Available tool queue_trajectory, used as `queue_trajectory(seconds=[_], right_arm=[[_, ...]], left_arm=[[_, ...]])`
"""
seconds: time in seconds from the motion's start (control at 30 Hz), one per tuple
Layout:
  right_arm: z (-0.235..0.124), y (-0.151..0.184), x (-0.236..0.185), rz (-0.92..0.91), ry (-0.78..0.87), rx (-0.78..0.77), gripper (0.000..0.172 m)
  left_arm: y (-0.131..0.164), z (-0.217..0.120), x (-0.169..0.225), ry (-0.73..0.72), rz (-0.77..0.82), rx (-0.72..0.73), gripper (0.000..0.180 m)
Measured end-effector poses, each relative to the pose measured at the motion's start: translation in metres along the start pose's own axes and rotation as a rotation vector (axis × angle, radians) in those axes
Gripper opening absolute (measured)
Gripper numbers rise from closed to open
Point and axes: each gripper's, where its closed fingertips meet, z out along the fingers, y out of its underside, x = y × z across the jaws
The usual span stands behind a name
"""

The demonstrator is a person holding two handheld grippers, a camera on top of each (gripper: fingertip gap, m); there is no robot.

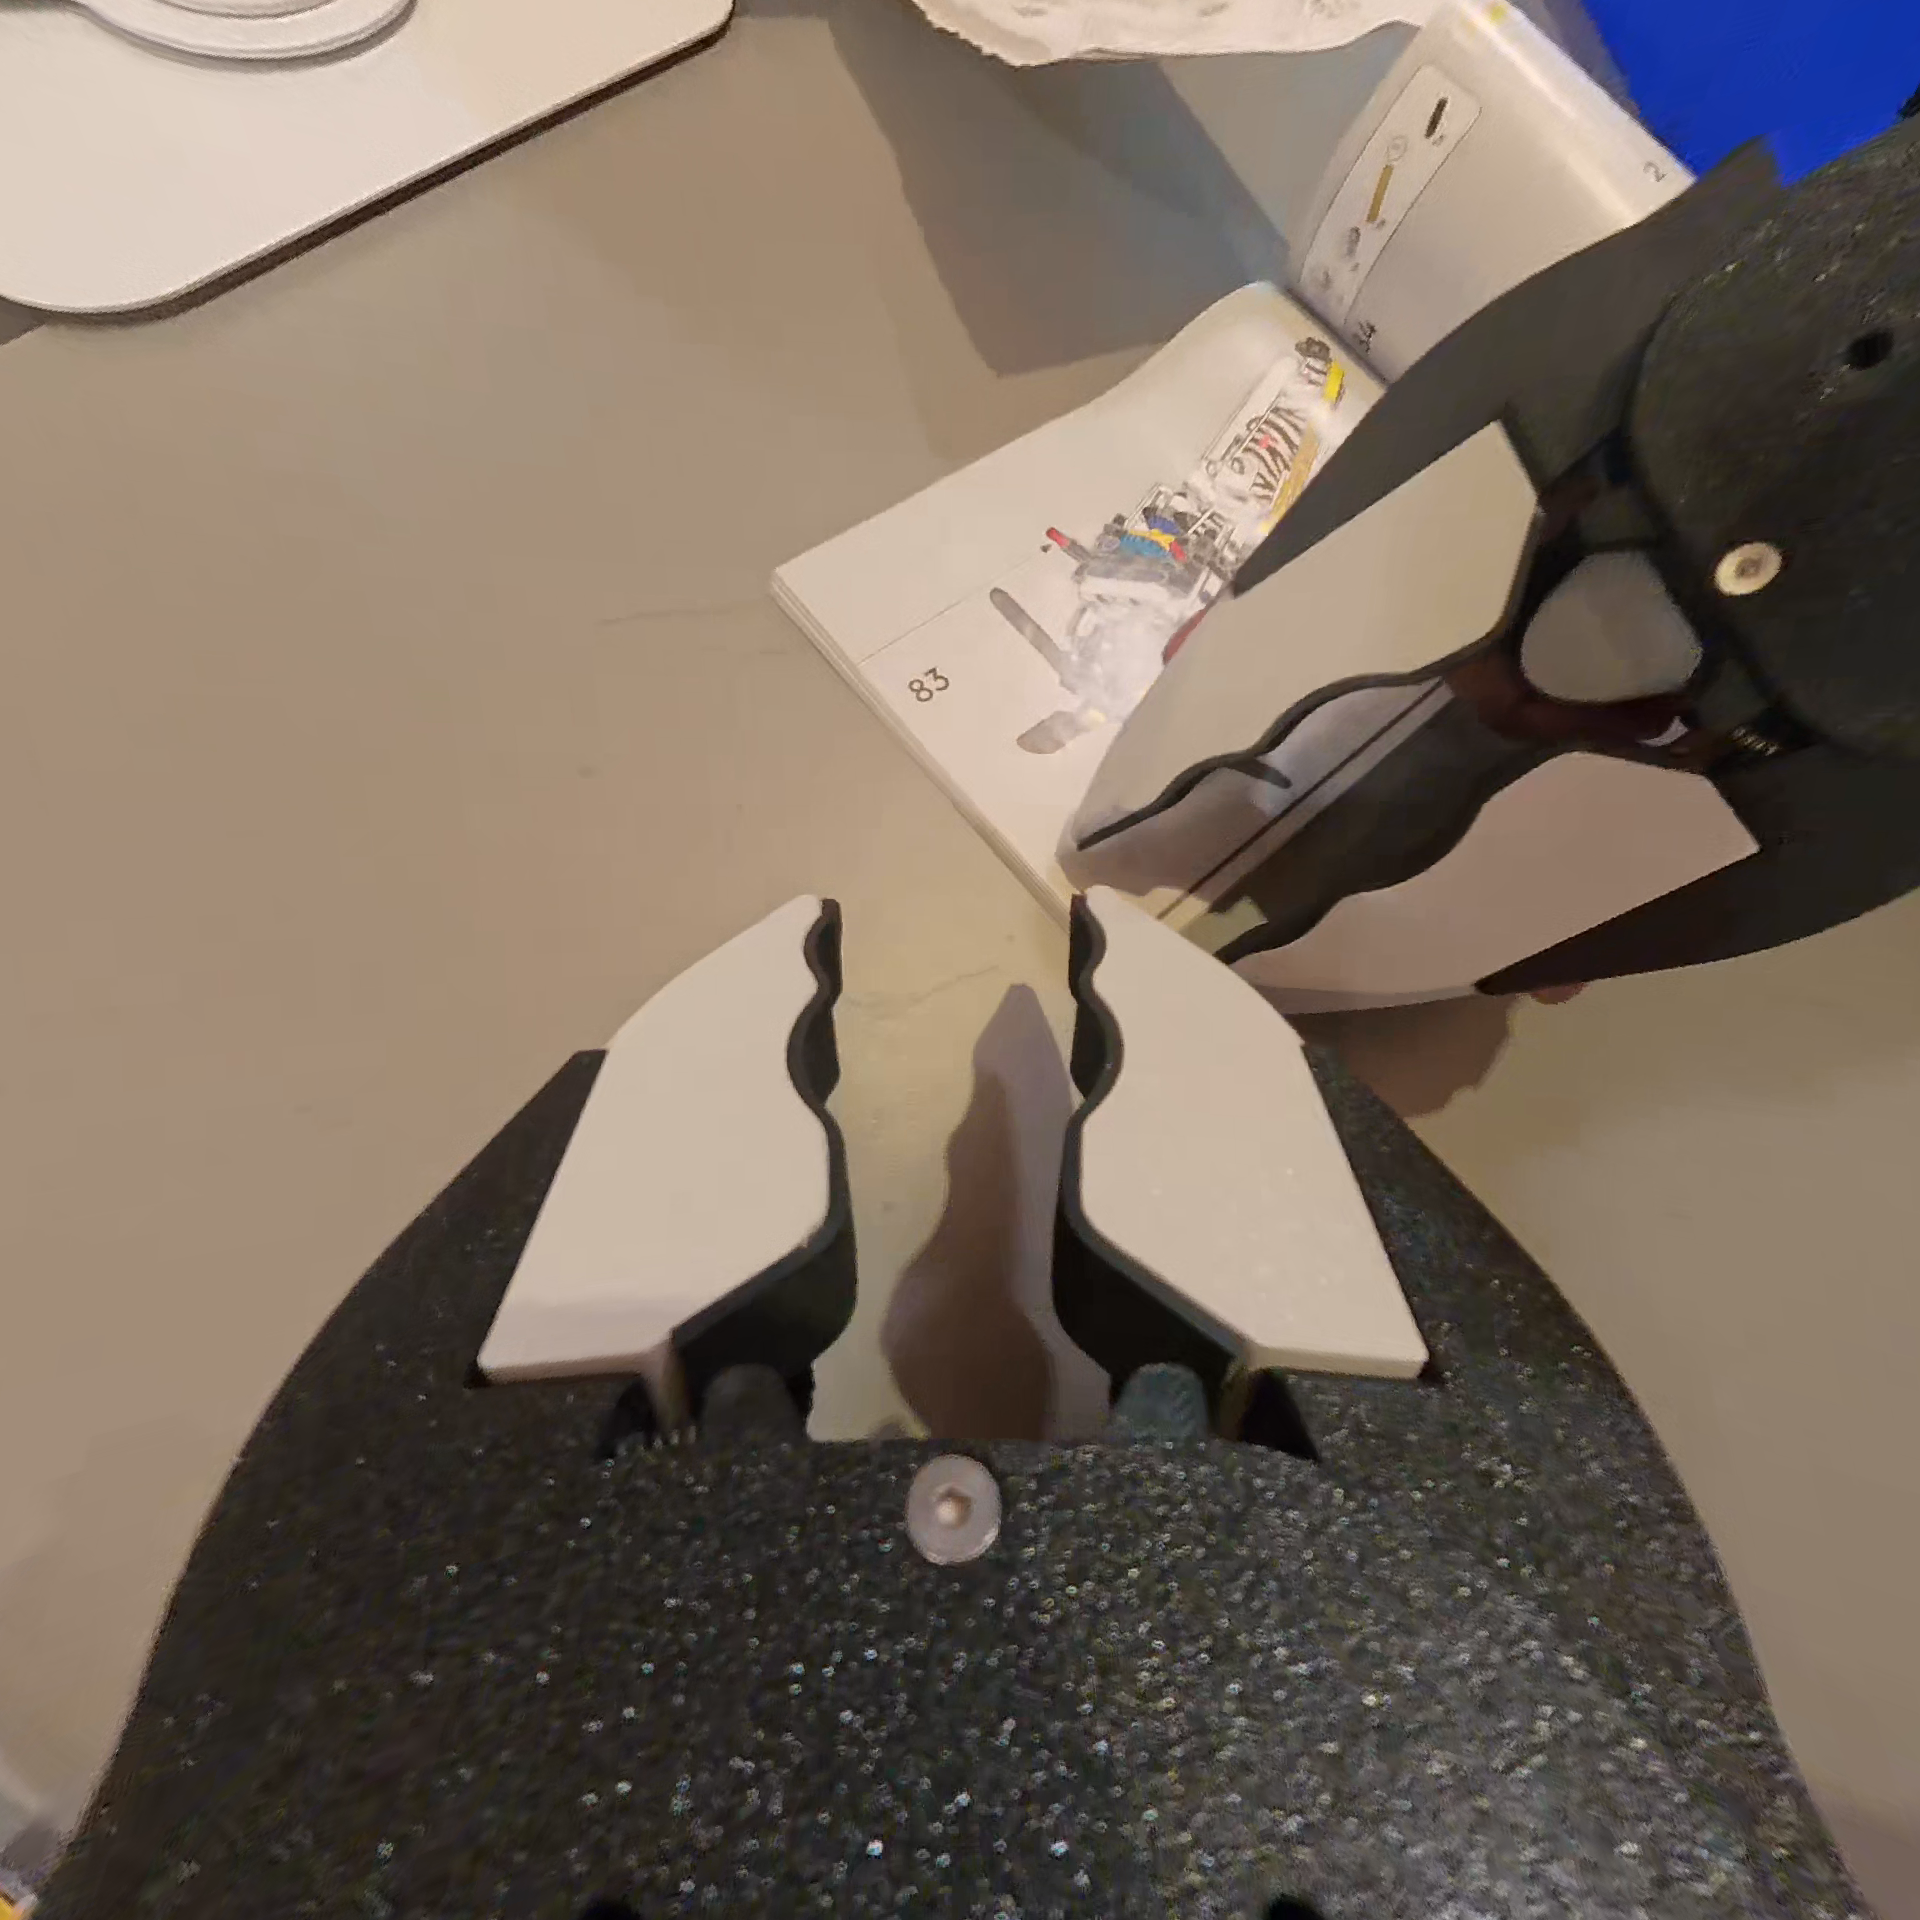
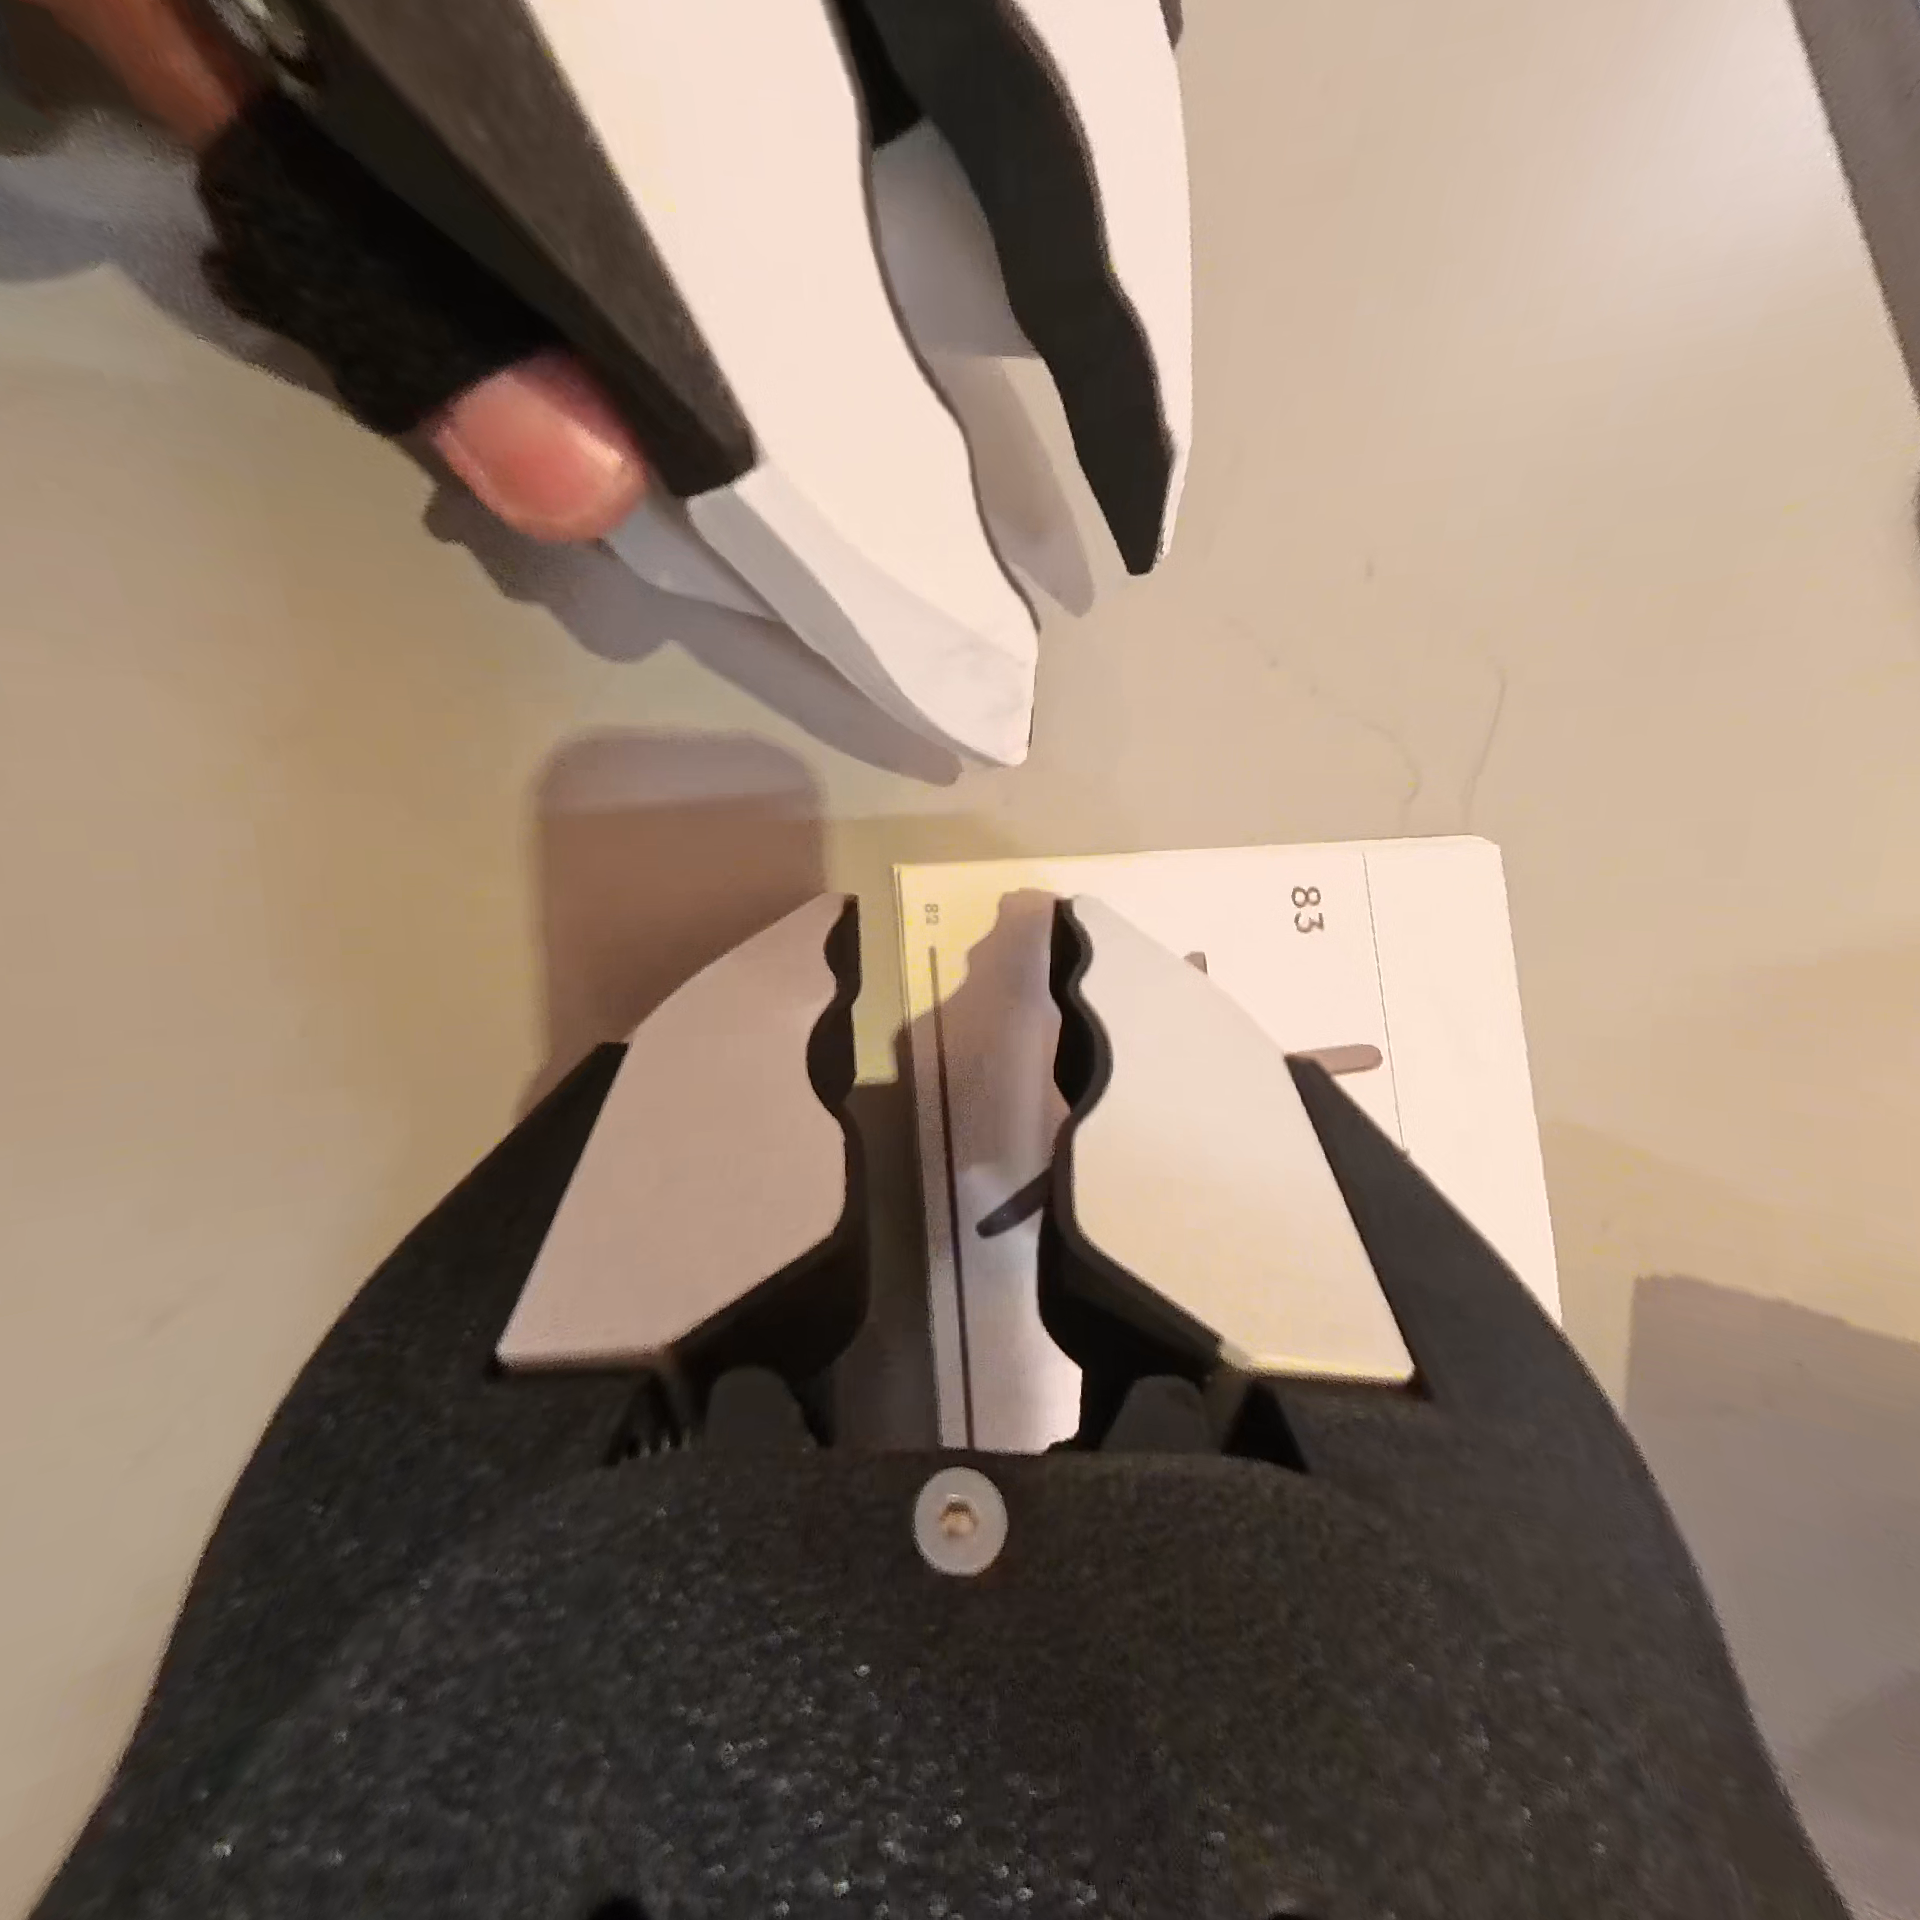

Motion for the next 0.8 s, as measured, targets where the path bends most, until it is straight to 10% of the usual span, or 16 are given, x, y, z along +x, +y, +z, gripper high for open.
queue_trajectory(seconds=[0.8], right_arm=[[-0.0032,0.0056,-0.0062,0.032,-0.091,-0.041,0.001]], left_arm=[[0.0016,0.0033,0.0078,0.029,0.006,-0.014,0.044]])
